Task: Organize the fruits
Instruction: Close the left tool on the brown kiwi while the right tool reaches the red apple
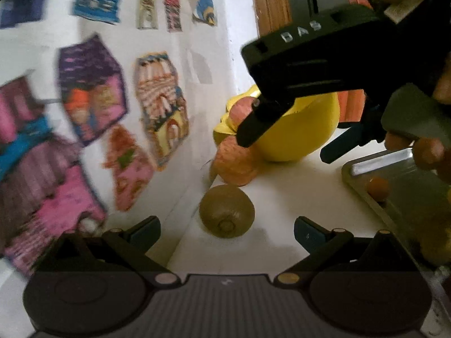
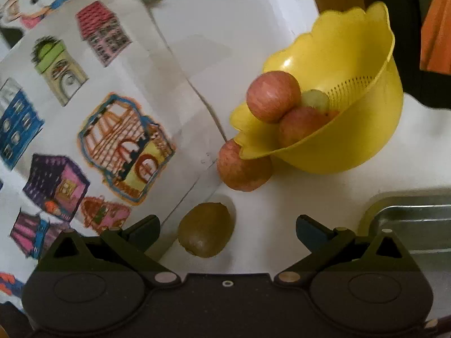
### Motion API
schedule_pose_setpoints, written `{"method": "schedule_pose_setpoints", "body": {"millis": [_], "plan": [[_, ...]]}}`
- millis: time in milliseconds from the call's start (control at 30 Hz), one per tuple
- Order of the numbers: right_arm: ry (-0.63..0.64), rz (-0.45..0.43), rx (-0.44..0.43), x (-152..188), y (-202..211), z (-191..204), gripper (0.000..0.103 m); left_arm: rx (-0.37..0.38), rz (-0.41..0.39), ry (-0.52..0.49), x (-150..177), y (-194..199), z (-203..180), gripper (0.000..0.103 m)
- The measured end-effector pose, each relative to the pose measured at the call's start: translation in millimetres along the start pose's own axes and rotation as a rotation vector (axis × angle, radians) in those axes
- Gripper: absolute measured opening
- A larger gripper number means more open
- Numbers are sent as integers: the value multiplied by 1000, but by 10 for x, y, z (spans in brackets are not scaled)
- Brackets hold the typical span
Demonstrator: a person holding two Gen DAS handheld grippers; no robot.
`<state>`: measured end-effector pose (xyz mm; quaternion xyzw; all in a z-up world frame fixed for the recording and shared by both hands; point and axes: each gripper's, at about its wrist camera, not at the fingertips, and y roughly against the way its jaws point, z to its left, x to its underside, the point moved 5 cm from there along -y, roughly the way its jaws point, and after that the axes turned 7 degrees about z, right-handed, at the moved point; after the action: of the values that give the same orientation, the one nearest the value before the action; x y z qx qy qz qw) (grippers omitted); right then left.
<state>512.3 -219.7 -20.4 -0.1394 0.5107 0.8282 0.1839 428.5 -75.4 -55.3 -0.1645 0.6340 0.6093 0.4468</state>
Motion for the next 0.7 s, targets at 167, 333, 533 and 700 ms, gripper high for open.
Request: {"method": "schedule_pose_setpoints", "body": {"millis": [167, 333, 533, 700], "plan": [[-33, 6, -22, -48, -54, -42, 102, -13, 5, 5, -80, -197, -32, 102], [-56, -3, -38, -78, -47, -88, 102, -53, 5, -27, -153, -326, -108, 97], [-67, 4, -51, -80, -49, -126, 102, -89, 23, -62, -210, -510, -182, 84], [-88, 7, -57, -83, -81, -164, 101, -108, 69, -25, -205, -672, -133, 65]]}}
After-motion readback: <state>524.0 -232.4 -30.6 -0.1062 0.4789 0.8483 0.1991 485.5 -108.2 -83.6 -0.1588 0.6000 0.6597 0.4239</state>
